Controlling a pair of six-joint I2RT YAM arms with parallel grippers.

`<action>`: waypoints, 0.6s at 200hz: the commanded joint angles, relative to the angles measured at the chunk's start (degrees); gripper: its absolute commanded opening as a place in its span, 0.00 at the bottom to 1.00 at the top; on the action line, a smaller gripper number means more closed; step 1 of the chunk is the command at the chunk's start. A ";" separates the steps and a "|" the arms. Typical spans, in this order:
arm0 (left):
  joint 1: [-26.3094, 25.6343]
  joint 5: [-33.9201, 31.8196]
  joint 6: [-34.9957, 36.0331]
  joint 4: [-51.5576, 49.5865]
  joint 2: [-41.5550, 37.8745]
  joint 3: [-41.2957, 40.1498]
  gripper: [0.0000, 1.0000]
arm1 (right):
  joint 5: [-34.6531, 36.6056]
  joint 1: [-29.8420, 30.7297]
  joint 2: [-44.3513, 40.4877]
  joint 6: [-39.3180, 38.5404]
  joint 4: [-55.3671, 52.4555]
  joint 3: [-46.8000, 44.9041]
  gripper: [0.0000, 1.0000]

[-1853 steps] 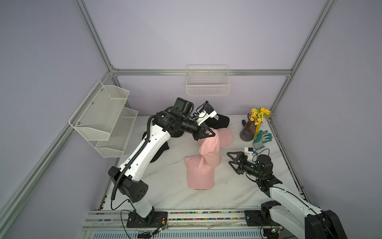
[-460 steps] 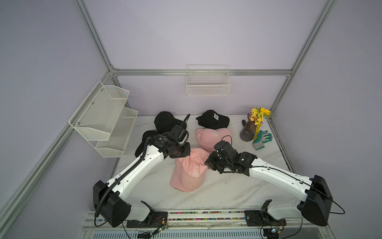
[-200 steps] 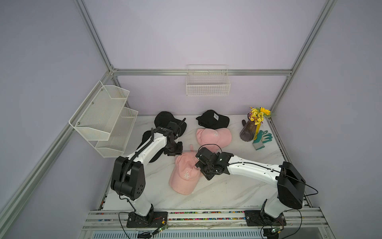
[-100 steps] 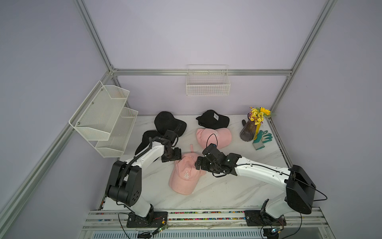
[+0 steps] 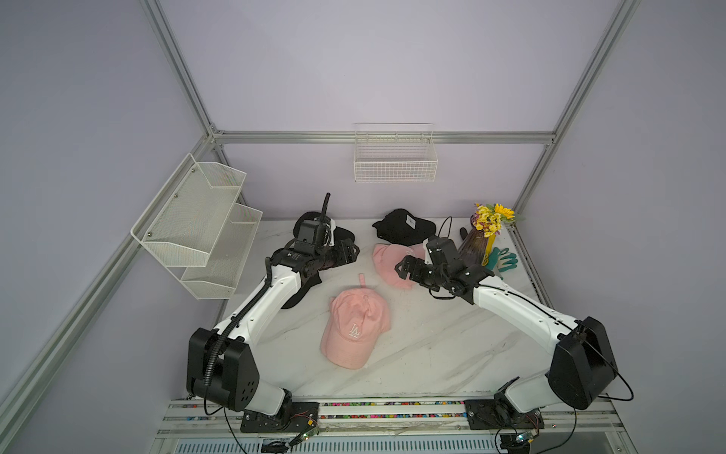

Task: Stack the baseball caps by color
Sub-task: Place the baseball cap on the baseball cap, then pick up the baseball cap from the center of the board.

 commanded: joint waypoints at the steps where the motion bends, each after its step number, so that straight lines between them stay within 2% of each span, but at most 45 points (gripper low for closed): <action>1: -2.52 2.74 -5.73 6.61 7.44 5.04 0.78 | -0.96 -3.04 0.62 -2.34 -1.97 1.74 0.97; 45: -3.98 5.39 -17.63 21.11 20.52 8.46 0.76 | -2.72 -8.76 -0.27 1.79 -1.54 -0.87 0.97; 92: -4.15 8.12 -20.67 25.27 30.34 12.00 0.76 | -4.72 -10.85 -3.03 2.34 -1.38 -5.07 0.97; 120: -4.55 8.51 -21.34 25.75 33.13 11.72 0.74 | -4.99 -11.03 -3.76 2.60 -1.29 -6.25 0.97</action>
